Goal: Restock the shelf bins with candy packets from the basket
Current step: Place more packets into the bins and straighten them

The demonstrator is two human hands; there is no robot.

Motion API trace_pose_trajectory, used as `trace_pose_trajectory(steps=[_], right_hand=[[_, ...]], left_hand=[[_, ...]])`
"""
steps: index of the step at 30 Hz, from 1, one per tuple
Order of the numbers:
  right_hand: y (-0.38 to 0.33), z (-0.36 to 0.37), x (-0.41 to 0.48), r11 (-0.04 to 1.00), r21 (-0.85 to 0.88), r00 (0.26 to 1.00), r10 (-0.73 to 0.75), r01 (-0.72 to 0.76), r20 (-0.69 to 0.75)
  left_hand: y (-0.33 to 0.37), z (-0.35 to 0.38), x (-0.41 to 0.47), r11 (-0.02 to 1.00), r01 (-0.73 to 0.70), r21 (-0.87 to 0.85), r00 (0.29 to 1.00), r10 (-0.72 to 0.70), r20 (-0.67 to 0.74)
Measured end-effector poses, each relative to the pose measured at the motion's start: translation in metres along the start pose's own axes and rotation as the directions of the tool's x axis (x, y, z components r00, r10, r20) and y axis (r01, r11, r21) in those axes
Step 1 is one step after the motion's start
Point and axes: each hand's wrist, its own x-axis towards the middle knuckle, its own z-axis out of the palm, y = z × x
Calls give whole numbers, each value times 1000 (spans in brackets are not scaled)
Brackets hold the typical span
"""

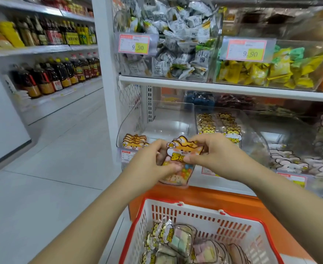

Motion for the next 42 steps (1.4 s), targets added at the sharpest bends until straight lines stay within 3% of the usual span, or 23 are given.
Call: trace_pose_trajectory(steps=[2,4,6,10,14,20,29,42], right_hand=[[-2,-4,18,995,-87,986,-68,55,-153],[-2,-8,37,989,-130,944,-112,74,-311],[2,-7,59,983,-176,921,-110,46,-373],[24,20,106,958,-276,955,-11,-75,-297],[40,49,131,956,-258,985,108,-140,-133],[52,55,121,957,-268,993,113,-115,-25],[38,60,127,984,-142,991,120,-111,52],[47,75,126,976,-129,984,172,-176,-41]], left_hand=[[-5,-12,13,999,-36,26,992,39,-121],[-23,-25,25,983,-38,179,973,77,-219],[-45,-33,32,935,-2,356,967,93,-237],[-67,-31,30,843,67,534,976,57,-212],[-72,-25,28,752,71,655,993,12,-121],[-66,-22,26,720,91,688,993,-13,-117],[-71,-18,26,745,92,660,988,17,-157],[-75,-15,26,769,83,634,981,48,-188]])
